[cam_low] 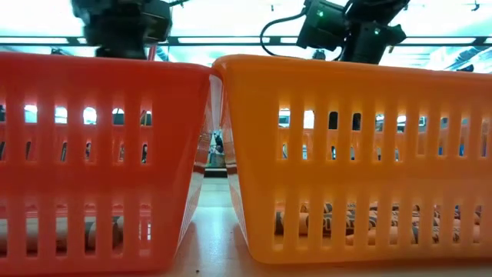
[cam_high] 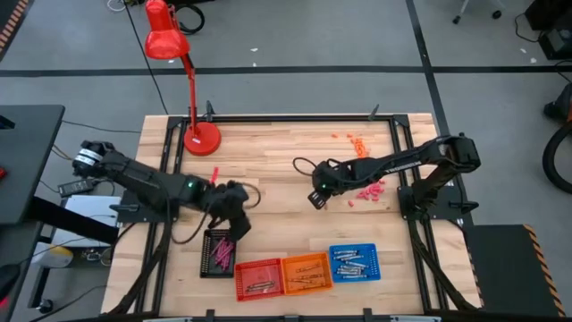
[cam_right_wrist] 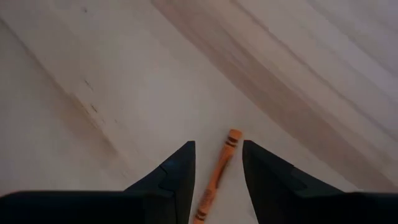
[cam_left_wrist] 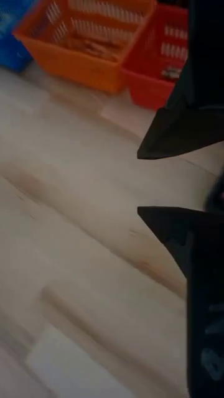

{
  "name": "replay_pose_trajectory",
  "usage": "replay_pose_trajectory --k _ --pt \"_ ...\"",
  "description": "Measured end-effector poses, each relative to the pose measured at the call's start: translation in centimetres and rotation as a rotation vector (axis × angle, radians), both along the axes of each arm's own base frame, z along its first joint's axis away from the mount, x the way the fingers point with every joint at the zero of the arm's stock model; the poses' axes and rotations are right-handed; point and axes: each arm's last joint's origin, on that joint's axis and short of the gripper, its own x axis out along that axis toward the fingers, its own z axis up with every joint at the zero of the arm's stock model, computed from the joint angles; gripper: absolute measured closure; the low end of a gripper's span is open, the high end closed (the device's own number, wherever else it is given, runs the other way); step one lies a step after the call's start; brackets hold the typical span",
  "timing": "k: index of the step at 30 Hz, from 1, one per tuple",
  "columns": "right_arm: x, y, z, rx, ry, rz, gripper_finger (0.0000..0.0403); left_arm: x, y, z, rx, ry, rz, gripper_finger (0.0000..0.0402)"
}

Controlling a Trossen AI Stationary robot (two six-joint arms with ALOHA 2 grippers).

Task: Sort crayons
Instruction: Put the orange crayon into the orange bin

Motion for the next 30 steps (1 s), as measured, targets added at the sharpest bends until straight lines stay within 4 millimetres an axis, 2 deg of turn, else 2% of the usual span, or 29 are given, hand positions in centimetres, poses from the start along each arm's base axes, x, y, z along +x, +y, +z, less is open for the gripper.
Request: replay_pose_trajectory --k 5,10,21,26,30 --pt "0.4 0.9 -1.4 -0.037 0.044 -0.022 0.0265 1.0 2.0 0.9 -0.033 -0.036 -0.040 0.0258" --pt "0.5 1.3 -2.7 -0.038 0.090 -0.042 0.0265 1.5 2.9 2.2 -0.028 -0.071 -0.060 0.0258" --pt "1.1 1.7 -5.5 0.054 0.174 -0.032 0.0269 1.7 2.9 2.7 -0.006 -0.089 -0.089 0.0258" --pt "0.9 2.4 -5.6 0.043 0.198 -0.012 0.0277 1.8 2.9 2.8 -0.040 -0.105 -0.082 0.0258" --pt "0.7 3.1 -5.7 0.031 0.222 0.037 0.0300 2.2 2.7 3.1 -0.088 -0.156 -0.090 0.0258"
